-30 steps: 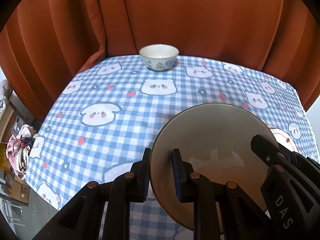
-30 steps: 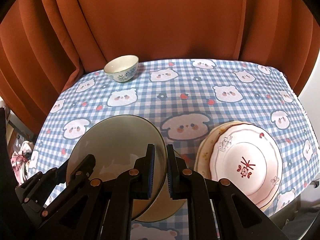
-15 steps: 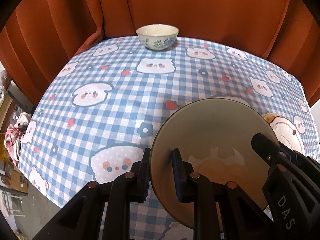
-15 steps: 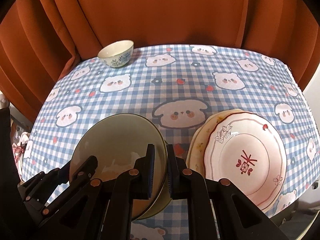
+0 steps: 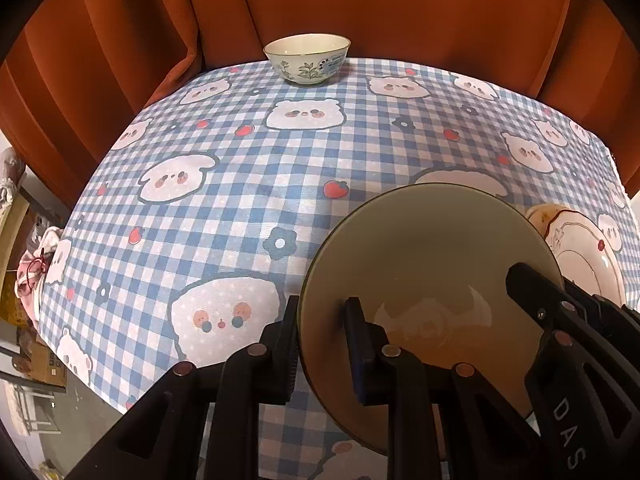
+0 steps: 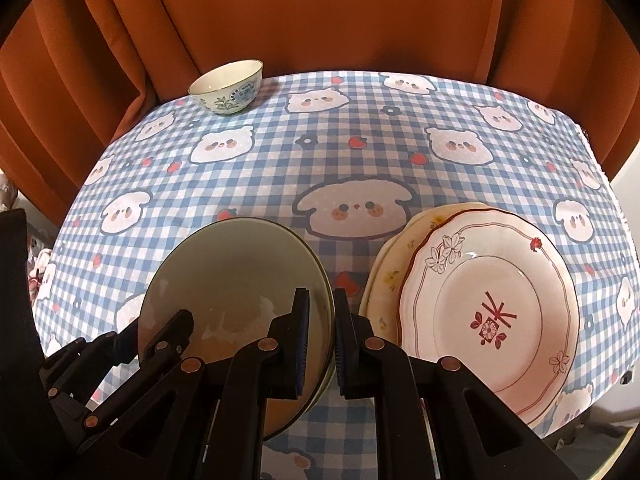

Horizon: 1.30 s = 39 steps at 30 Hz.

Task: Organize plates and bowls

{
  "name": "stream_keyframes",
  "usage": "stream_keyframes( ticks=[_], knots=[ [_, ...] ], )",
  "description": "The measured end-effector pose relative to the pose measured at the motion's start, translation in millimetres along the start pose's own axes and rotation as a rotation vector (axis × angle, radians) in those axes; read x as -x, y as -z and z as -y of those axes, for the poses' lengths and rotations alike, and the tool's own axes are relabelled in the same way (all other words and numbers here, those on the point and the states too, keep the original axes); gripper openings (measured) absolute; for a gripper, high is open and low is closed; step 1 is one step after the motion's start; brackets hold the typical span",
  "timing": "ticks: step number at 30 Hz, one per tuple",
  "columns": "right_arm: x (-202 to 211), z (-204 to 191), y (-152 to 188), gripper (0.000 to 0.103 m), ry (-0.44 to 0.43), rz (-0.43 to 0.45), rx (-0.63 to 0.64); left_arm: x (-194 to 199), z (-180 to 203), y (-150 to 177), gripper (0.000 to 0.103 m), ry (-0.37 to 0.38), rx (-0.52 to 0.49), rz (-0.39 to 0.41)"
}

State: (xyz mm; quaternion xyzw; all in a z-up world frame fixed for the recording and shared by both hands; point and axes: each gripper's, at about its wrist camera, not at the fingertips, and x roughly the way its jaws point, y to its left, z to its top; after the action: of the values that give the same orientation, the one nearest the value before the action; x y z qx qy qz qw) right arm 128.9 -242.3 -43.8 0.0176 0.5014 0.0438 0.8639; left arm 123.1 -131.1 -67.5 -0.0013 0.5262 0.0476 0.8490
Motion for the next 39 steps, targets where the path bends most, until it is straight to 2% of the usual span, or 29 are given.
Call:
stream_keyframes(
  ticks=[3,7,8,11,12,17,21,27,39],
  knots=[
    [0,1,1,0.014,0.001,0.005,-0.004,0,-1,0,0.02,0.01,0.002,0.0],
    [0,1,1,0.017,0.005,0.007,-0.009,-2,-2,0,0.037,0.061,0.006,-0.014],
    [0,1,2,0.023,0.003,0.007,-0.005,-2,-3,1,0.038,0.072,0.004,-0.023],
    [-1,0,3,0.062,0.007,-0.008,-0.021,1,-4,1,0.049,0.084,-0.008,-0.019],
    [1,-1,4,0.064,0.011,-0.004,-0.025,0,-2,1,0.054,0.086,-0.008,-0.011],
    [7,-10,1,0.064,0.023,0.007,-0.031,8,-13,-3,0.065,0.134,-0.018,0.01],
    [16,-22,-6,0.071,0.046,0.023,-0.035,16,-27,-12,0.065,0.168,-0.023,0.032],
    [28,-47,-18,0.073,0.063,0.049,-0.064,27,-57,-28,0.065,0.185,-0.053,0.062],
    [36,-125,-47,0.078,0.089,0.091,-0.094,33,-128,-66,0.068,0.217,-0.081,0.113]
  ],
)
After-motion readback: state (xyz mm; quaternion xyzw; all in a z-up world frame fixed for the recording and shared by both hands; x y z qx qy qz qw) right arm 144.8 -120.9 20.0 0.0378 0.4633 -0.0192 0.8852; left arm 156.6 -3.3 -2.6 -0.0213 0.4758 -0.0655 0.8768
